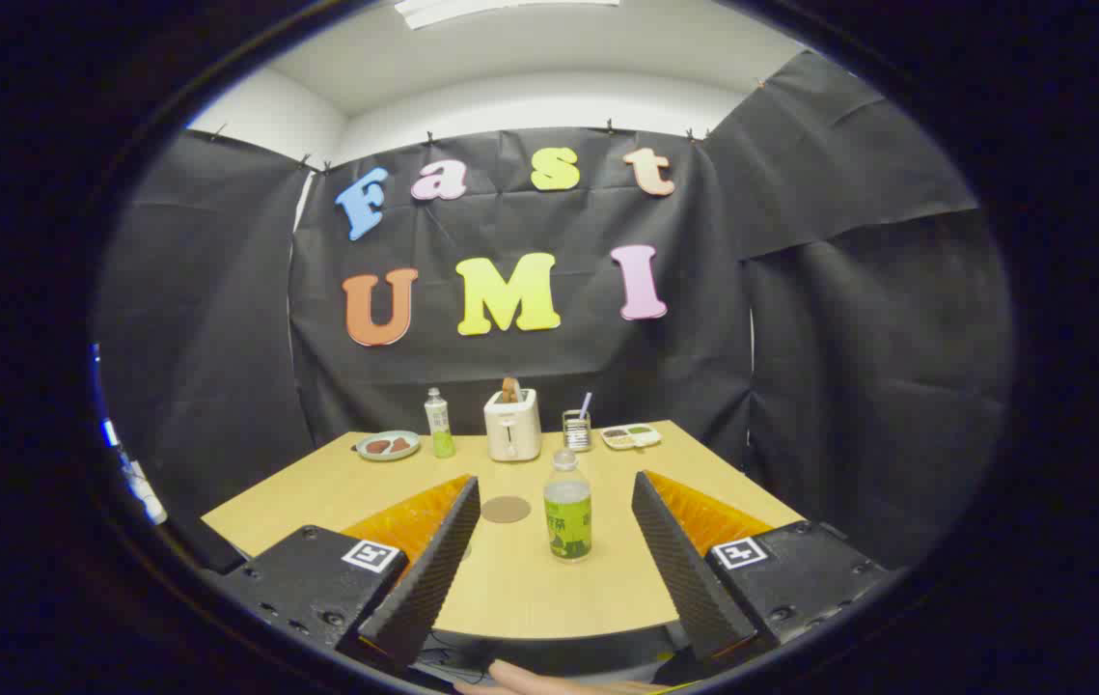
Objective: Take the bottle from table, then pour the juice into the cup, finally place the bottle on the coaster
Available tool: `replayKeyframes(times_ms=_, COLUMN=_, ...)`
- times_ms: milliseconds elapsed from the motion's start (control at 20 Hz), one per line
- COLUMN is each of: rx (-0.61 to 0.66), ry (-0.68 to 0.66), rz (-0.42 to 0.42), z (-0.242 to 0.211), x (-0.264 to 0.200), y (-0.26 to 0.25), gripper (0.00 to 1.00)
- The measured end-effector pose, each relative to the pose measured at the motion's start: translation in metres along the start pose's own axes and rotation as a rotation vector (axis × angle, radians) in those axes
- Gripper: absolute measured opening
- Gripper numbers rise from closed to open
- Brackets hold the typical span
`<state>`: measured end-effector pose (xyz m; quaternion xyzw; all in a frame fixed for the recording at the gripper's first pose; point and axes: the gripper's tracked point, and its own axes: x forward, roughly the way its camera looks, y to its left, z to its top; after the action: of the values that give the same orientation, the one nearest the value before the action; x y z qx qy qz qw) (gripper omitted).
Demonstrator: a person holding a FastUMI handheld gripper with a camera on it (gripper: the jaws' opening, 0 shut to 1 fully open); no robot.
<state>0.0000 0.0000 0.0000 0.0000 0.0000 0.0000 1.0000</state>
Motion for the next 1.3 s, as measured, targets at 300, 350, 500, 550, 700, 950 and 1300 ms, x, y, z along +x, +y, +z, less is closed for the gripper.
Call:
replayKeyframes(times_ms=300, rx=-0.041, ry=-0.066, rz=0.044, z=0.016, x=-0.018, y=0.020, gripper=1.00)
replayKeyframes(times_ms=350, rx=-0.038, ry=-0.060, rz=0.043, z=0.014, x=-0.017, y=0.019, gripper=1.00)
replayKeyframes(times_ms=500, rx=-0.053, ry=-0.049, rz=0.031, z=0.015, x=-0.017, y=0.019, gripper=1.00)
replayKeyframes(times_ms=550, rx=-0.054, ry=-0.050, rz=0.032, z=0.015, x=-0.018, y=0.021, gripper=1.00)
replayKeyframes(times_ms=700, rx=-0.033, ry=-0.058, rz=0.040, z=0.016, x=-0.017, y=0.020, gripper=1.00)
replayKeyframes(times_ms=950, rx=-0.016, ry=-0.037, rz=0.031, z=0.010, x=-0.012, y=0.012, gripper=1.00)
replayKeyframes(times_ms=1300, rx=-0.017, ry=-0.022, rz=0.030, z=0.006, x=-0.005, y=0.011, gripper=1.00)
